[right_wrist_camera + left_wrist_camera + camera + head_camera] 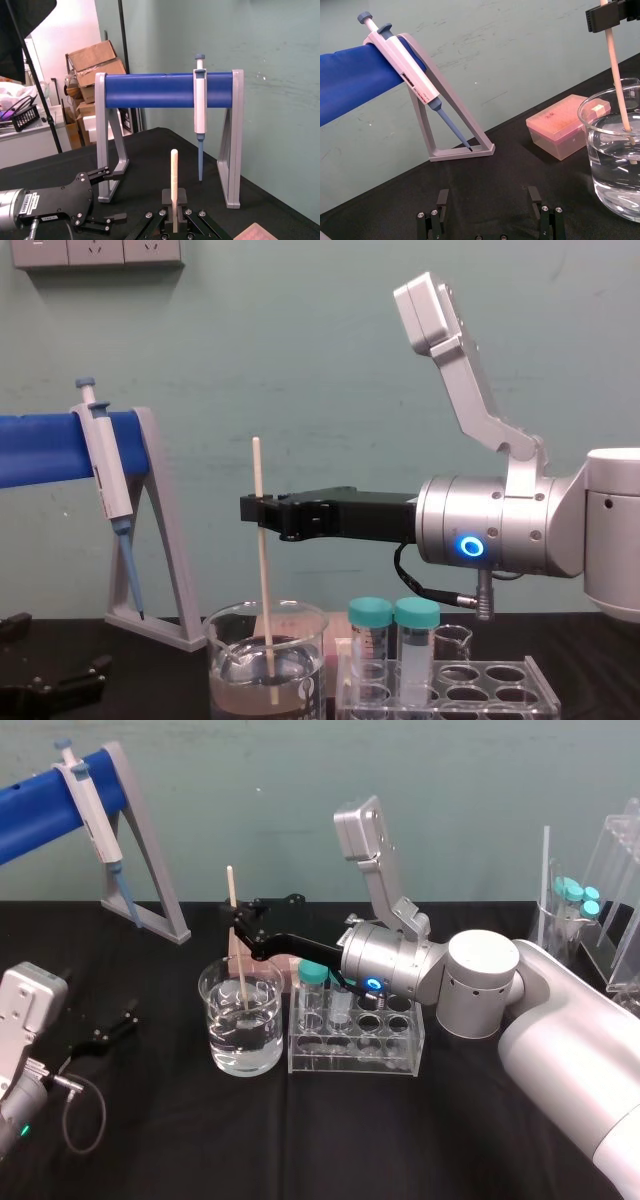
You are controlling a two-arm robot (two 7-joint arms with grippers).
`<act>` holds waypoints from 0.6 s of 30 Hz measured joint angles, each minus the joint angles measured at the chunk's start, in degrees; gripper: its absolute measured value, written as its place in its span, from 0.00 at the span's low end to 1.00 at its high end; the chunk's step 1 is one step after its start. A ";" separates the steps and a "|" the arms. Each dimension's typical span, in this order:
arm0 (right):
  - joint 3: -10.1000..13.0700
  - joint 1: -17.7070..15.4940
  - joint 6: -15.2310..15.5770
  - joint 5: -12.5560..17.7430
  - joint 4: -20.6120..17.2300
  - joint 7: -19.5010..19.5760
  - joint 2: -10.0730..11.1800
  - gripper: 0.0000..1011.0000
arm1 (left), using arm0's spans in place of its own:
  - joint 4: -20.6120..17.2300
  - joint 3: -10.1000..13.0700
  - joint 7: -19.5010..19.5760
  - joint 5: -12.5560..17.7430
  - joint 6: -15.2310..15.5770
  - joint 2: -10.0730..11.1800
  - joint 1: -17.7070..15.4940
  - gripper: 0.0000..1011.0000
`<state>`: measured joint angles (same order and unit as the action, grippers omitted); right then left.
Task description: Hold the thermometer with one hand and immerse one end into the beaker, then reinsert it into the test tube rack.
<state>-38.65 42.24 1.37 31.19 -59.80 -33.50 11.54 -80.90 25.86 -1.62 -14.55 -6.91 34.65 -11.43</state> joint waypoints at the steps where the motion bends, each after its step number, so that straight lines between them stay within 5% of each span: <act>1: 0.09 -0.01 -0.03 -0.06 0.00 -0.14 -0.02 0.05 | 0.00 0.00 0.00 0.00 0.00 0.00 0.00 0.99; 18: -0.03 -0.01 -0.04 -0.01 0.00 -0.10 -0.03 0.05 | 0.00 0.00 0.00 0.00 0.00 0.00 0.00 0.99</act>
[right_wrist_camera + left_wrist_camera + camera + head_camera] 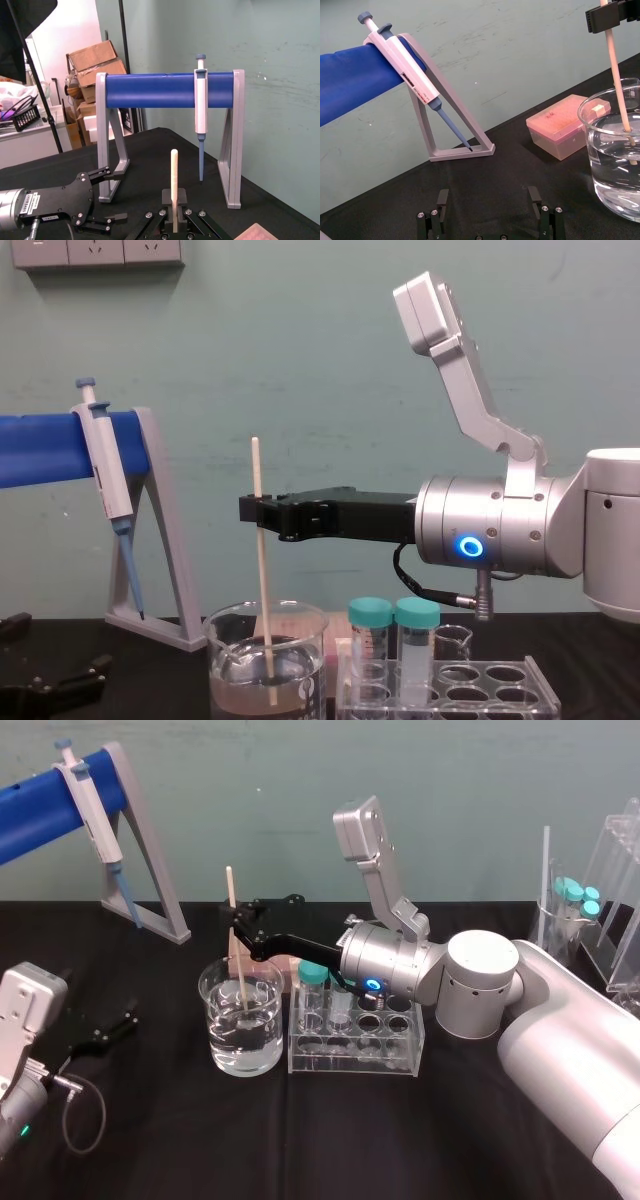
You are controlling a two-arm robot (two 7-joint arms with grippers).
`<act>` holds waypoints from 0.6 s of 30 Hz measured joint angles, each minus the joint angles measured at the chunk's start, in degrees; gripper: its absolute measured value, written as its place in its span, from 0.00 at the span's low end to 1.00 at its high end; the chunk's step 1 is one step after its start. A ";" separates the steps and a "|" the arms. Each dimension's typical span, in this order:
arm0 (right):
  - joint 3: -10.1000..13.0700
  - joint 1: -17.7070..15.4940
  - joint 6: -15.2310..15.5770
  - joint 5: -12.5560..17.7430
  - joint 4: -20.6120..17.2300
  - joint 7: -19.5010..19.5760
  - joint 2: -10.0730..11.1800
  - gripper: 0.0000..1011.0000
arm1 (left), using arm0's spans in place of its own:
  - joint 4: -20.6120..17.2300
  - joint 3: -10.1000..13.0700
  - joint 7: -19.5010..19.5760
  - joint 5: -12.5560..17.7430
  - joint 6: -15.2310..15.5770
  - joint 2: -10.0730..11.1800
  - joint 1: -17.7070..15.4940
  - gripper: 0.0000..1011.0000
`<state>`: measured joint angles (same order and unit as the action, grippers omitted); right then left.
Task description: Hold the thermometer with one hand and immerse one end into the beaker, then reinsert it into the test tube rack.
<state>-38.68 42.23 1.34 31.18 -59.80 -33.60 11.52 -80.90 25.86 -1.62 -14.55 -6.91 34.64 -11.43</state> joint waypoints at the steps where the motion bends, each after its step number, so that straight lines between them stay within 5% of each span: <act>1: -0.01 0.01 0.00 0.00 -0.01 0.02 0.00 0.05 | 0.00 0.00 0.00 0.00 0.00 0.00 0.00 0.99; 18: -0.08 0.02 0.01 0.07 -0.01 0.11 0.00 0.05 | 0.00 0.00 0.00 0.00 0.00 0.00 0.00 0.99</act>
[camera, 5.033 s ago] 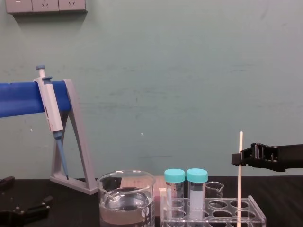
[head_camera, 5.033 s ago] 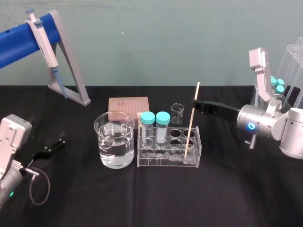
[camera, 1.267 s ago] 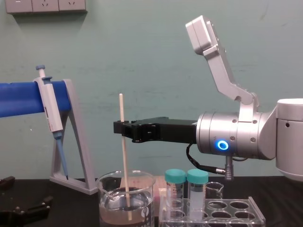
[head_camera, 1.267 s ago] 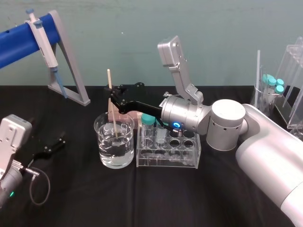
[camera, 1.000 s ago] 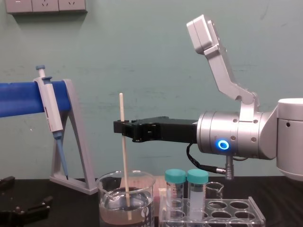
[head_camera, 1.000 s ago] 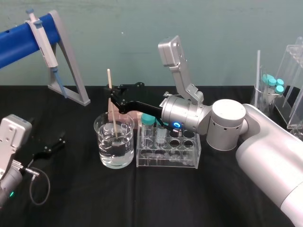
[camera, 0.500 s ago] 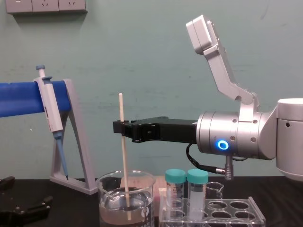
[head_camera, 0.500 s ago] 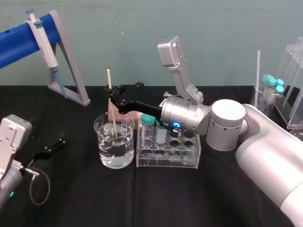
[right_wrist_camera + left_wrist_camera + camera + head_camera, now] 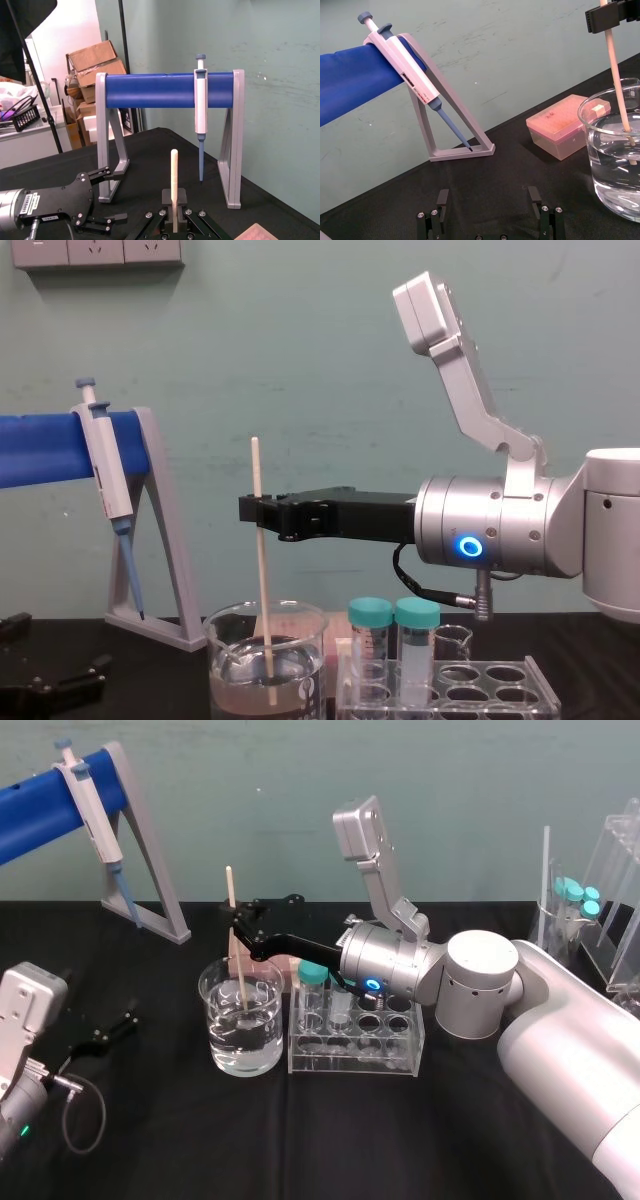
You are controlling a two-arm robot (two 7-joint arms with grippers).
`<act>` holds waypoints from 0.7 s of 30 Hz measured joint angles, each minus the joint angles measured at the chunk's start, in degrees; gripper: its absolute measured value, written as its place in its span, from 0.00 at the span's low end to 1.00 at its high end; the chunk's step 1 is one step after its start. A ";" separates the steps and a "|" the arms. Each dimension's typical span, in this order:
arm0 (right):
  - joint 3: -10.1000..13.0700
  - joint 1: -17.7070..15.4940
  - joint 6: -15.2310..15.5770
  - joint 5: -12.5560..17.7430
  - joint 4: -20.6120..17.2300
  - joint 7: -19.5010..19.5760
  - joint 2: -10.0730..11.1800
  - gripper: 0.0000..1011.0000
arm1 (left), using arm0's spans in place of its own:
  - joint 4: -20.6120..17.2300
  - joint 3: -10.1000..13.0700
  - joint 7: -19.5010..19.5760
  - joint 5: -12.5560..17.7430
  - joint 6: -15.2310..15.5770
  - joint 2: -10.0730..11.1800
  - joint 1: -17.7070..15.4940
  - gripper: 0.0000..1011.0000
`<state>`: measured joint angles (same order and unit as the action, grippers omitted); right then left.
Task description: Hold the thermometer with one hand and immerse one end into the beaker, then reinsert it into the test tube rack.
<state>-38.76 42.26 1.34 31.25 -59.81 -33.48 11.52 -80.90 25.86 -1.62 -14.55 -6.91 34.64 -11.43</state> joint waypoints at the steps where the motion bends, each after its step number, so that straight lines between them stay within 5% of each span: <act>1: 0.00 0.00 0.00 0.00 0.00 0.01 0.00 0.05 | 0.00 0.00 0.00 0.00 0.00 0.00 0.00 0.99; 21: 0.00 0.00 0.00 0.00 0.00 0.05 0.00 0.05 | 0.00 0.00 0.00 0.00 0.00 0.00 0.00 0.99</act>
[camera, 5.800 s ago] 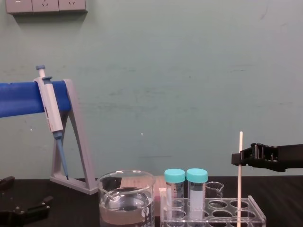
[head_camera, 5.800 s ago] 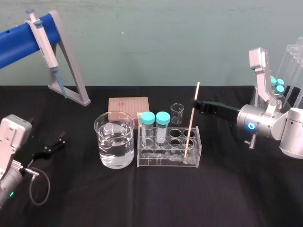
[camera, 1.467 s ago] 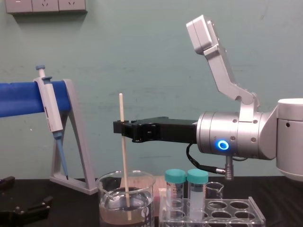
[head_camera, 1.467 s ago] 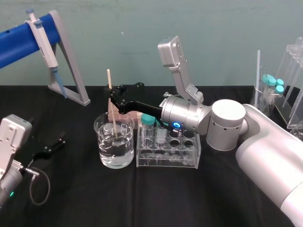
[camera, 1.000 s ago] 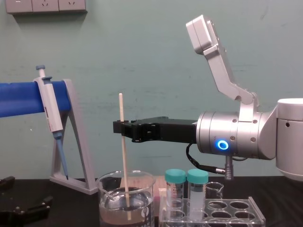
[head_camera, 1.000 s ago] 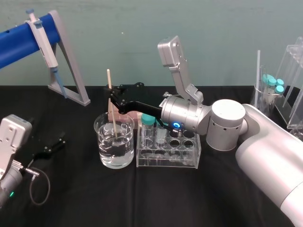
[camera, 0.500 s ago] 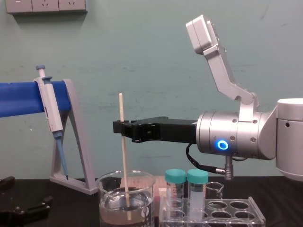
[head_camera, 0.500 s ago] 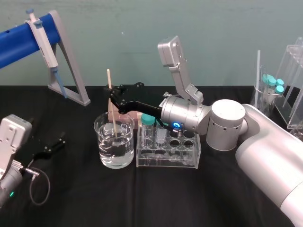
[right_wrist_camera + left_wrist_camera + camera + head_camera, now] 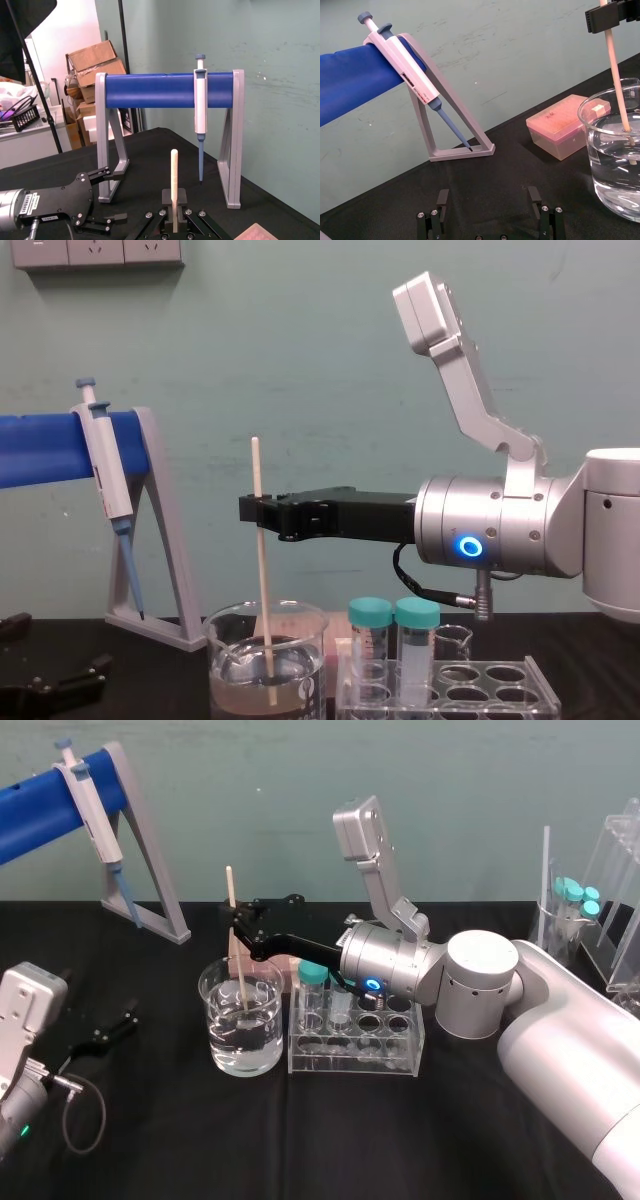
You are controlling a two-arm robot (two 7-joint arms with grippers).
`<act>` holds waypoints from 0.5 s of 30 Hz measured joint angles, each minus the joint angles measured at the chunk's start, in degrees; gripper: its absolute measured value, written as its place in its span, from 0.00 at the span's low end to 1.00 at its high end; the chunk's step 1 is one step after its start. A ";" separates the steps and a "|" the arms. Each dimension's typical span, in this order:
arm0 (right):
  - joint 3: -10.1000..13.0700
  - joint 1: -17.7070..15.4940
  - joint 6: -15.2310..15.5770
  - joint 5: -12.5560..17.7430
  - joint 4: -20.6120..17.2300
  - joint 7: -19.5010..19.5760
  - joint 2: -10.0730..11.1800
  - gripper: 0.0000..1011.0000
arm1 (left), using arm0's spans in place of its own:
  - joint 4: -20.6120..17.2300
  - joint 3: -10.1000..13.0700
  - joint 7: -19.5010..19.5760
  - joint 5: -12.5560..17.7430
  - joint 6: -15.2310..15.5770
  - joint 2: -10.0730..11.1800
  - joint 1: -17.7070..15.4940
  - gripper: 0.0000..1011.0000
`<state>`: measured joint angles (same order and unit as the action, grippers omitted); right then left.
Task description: Hold the thermometer with one hand and immerse one end into the beaker, then reinsert it into the test tube rack.
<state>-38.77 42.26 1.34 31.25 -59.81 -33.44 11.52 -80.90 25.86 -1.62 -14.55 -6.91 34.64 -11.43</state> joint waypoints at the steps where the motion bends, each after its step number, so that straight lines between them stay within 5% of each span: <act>1: 0.00 0.00 0.00 0.00 0.00 0.00 0.00 0.05 | 0.00 0.00 0.00 0.00 0.00 0.00 0.00 0.99; 15: 0.00 0.00 0.00 0.00 0.00 0.00 0.00 0.05 | 0.00 0.00 0.00 0.00 0.00 0.00 0.00 0.99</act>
<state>-38.76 42.26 1.35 31.25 -59.81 -33.44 11.52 -80.90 25.86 -1.62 -14.55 -6.91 34.64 -11.43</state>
